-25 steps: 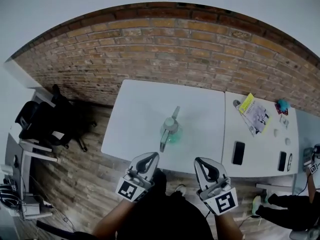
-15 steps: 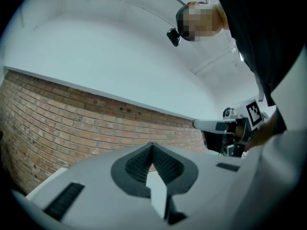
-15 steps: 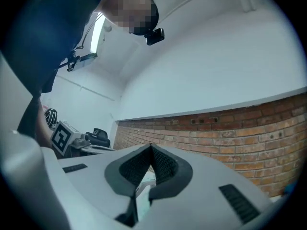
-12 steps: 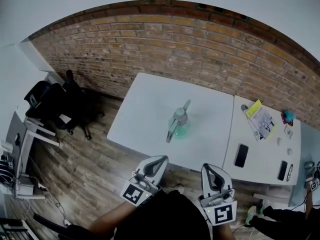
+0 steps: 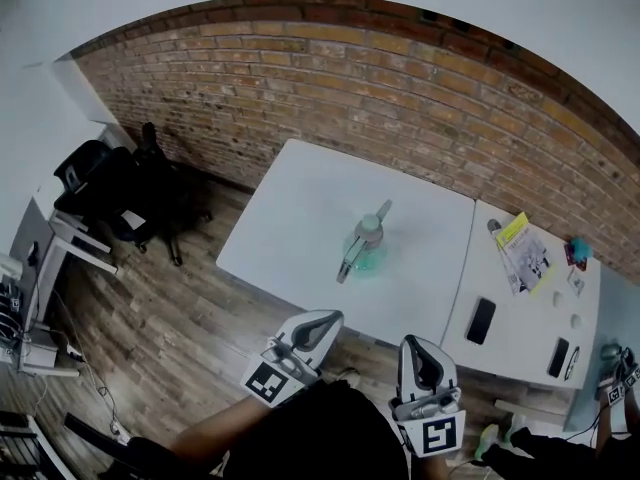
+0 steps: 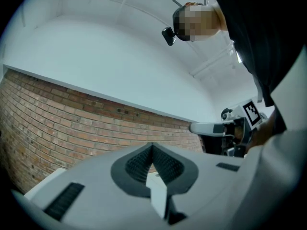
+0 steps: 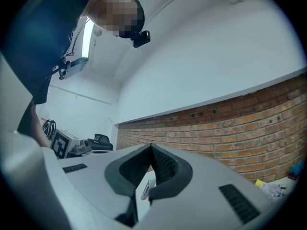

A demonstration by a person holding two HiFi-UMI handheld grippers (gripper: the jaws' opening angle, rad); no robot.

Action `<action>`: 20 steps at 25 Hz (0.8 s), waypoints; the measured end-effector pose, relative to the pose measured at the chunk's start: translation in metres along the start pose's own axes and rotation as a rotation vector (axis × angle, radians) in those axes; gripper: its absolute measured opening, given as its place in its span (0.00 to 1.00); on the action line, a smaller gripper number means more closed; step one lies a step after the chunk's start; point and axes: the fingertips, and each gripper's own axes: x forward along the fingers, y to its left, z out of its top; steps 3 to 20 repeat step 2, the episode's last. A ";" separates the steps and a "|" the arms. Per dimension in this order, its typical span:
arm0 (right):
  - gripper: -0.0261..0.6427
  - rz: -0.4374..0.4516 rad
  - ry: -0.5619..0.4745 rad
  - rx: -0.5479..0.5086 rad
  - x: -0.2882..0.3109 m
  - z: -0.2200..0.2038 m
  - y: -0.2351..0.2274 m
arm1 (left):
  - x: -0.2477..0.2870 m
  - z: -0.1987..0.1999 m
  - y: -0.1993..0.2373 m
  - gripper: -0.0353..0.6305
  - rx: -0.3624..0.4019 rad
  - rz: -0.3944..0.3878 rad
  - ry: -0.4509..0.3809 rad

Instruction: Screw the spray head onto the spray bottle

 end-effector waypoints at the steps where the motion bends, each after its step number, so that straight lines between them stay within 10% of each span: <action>1: 0.05 -0.009 0.000 0.001 -0.001 0.000 0.001 | 0.000 -0.001 0.000 0.06 0.004 -0.007 0.009; 20: 0.05 -0.017 0.001 0.000 -0.001 0.000 0.001 | 0.000 -0.002 0.000 0.06 0.008 -0.014 0.017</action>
